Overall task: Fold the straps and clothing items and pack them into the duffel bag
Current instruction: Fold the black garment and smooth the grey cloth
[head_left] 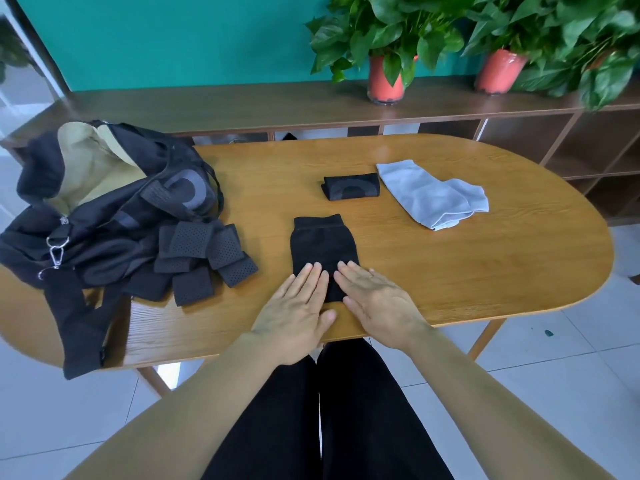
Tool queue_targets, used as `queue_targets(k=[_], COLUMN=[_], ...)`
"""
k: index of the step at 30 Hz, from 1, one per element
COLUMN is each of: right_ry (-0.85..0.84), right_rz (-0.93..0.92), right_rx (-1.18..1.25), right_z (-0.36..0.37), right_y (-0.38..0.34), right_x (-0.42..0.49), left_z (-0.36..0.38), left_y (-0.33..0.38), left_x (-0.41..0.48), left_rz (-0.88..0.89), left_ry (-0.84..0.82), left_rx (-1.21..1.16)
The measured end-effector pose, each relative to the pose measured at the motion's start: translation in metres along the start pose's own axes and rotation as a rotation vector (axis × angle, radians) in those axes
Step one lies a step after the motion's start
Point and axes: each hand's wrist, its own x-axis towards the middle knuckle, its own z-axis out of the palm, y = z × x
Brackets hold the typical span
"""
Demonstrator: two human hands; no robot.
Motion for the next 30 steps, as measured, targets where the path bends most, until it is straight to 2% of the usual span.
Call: queue_targets(k=[6,8,10,12,16,20,26,30], right_ry=[-0.024,-0.013,0.06,0.119,0.041,-0.097,0.044,0.074], right_rz=[0.068,0.099,0.11,0.127,0.118,0.087,0.079,0.076], right_rx=[0.085,0.197,0.335,0.334,0.069,-0.079,-0.039,0.045], right_z=[-0.006,-0.012,-0.019,-0.027,-0.038,-0.038,-0.036,-0.036], right_y=[-0.008,-0.01,-0.011,-0.008,0.001,0.006,0.026,0.032], right_x=[0.002,0.004,0.008,0.014,0.037,0.054,0.045,0.031], left_z=[-0.005,-0.009,-0.015,-0.021,-0.025,-0.024,-0.031,-0.033], left_y=[-0.003,-0.003,0.0,0.009,0.022,0.017,-0.003,-0.007], left_x=[0.0,-0.001,-0.003,-0.003,0.007,0.014,0.028,0.041], left_rz=[0.0,-0.016,-0.022,-0.039,-0.147,-0.185,-0.279,-0.323], left_ry=[0.024,0.119,0.282,0.394,0.271,0.247,0.258,0.285], left_rx=[-0.01,-0.027,-0.026,-0.053,-0.063,0.007,0.018,-0.019])
